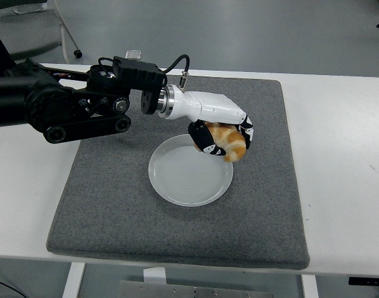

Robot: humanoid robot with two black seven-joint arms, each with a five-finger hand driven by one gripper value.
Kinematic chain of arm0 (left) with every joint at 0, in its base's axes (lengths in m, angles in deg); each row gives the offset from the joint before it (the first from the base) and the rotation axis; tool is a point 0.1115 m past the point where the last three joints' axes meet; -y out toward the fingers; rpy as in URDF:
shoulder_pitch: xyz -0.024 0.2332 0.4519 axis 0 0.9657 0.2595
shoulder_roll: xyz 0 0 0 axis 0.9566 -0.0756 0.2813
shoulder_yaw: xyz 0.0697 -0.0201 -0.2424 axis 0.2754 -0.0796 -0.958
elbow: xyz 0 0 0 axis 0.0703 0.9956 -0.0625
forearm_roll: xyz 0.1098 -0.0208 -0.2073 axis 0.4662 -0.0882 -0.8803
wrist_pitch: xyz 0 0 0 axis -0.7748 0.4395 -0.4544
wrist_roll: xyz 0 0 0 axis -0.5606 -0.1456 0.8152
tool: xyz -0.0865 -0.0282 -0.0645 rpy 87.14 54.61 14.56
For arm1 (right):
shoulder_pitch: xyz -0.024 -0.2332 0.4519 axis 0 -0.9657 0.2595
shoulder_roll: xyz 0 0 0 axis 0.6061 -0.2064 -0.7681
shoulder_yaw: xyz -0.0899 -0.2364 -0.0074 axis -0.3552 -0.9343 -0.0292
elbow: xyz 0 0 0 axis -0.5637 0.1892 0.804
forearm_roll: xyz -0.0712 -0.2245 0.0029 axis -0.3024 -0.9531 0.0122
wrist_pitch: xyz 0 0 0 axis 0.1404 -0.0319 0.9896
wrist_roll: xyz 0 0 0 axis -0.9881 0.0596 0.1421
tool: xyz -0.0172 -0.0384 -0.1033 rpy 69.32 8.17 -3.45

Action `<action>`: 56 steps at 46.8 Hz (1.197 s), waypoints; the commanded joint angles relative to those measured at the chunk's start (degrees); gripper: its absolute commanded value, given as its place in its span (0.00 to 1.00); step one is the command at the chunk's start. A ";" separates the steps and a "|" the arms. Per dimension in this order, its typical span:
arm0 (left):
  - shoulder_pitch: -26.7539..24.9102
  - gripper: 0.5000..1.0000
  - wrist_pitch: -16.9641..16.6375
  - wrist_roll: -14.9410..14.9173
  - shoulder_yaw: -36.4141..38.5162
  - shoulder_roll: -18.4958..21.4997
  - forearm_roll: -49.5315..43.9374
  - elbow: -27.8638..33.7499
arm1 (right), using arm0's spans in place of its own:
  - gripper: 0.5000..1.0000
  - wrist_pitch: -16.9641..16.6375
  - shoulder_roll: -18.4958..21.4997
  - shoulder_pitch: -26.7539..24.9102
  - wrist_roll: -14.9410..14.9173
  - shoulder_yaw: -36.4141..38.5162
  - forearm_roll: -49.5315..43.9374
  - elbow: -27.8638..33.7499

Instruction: Place the bread on the plate

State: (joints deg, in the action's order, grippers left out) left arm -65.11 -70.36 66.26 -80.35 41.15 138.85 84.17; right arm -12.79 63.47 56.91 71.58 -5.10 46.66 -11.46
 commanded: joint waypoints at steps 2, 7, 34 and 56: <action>1.18 0.00 0.06 0.05 0.16 -0.01 1.91 -0.09 | 0.86 0.00 0.00 0.00 0.00 0.00 0.01 0.00; 2.06 0.00 0.06 0.31 1.30 0.16 3.32 -0.17 | 0.86 0.00 0.00 0.00 0.00 0.00 0.01 0.00; 5.58 0.00 0.15 0.75 3.59 0.78 7.01 -1.84 | 0.86 0.00 0.00 0.00 0.00 0.00 0.01 0.00; 5.58 0.12 0.06 0.75 4.91 0.87 6.83 -2.72 | 0.86 0.00 0.00 0.00 0.00 0.00 0.01 0.00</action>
State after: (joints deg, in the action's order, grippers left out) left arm -59.54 -70.27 67.01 -75.40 42.02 145.76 81.56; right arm -12.79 63.47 56.91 71.58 -5.11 46.65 -11.47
